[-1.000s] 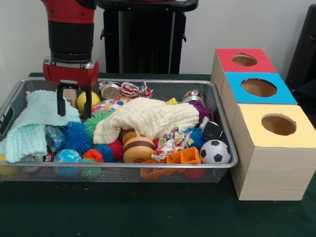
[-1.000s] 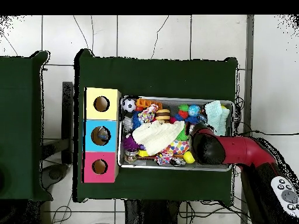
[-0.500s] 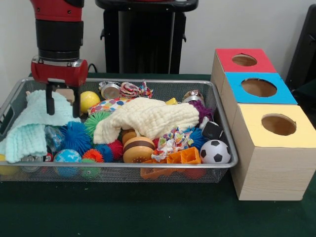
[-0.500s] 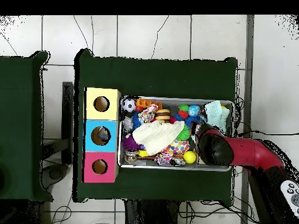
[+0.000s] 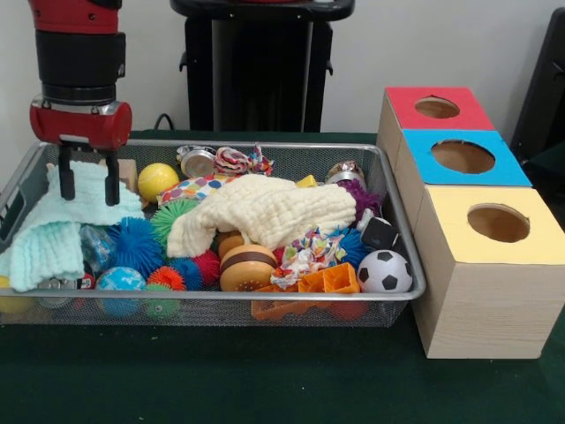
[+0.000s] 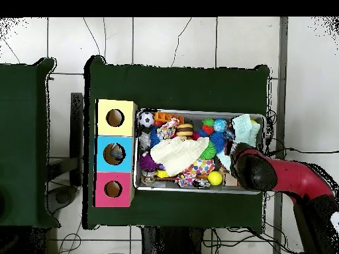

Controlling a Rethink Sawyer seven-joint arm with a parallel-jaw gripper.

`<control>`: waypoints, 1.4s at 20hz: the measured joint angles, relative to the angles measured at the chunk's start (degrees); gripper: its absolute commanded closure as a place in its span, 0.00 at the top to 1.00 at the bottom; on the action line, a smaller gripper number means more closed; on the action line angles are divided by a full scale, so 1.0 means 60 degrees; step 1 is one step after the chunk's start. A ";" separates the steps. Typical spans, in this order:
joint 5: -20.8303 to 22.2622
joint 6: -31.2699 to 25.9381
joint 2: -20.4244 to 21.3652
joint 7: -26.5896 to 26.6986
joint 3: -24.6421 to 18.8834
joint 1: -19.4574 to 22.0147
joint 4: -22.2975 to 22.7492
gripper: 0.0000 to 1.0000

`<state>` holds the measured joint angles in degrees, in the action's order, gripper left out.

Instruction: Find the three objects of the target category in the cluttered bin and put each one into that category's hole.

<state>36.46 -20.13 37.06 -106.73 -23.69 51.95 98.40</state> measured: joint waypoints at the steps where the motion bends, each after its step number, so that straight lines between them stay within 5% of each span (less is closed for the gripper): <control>1: 0.0000 -0.0004 0.0000 0.0000 -0.0001 0.0024 0.0000 1.00; 15: -0.0002 -0.0010 -0.0040 0.0000 -0.0083 0.0025 -0.0012 1.00; 28: 0.0000 -0.0215 -0.1007 0.0000 -0.0241 0.0083 -0.0141 1.00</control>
<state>36.46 -21.41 31.02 -106.73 -25.13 52.45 97.56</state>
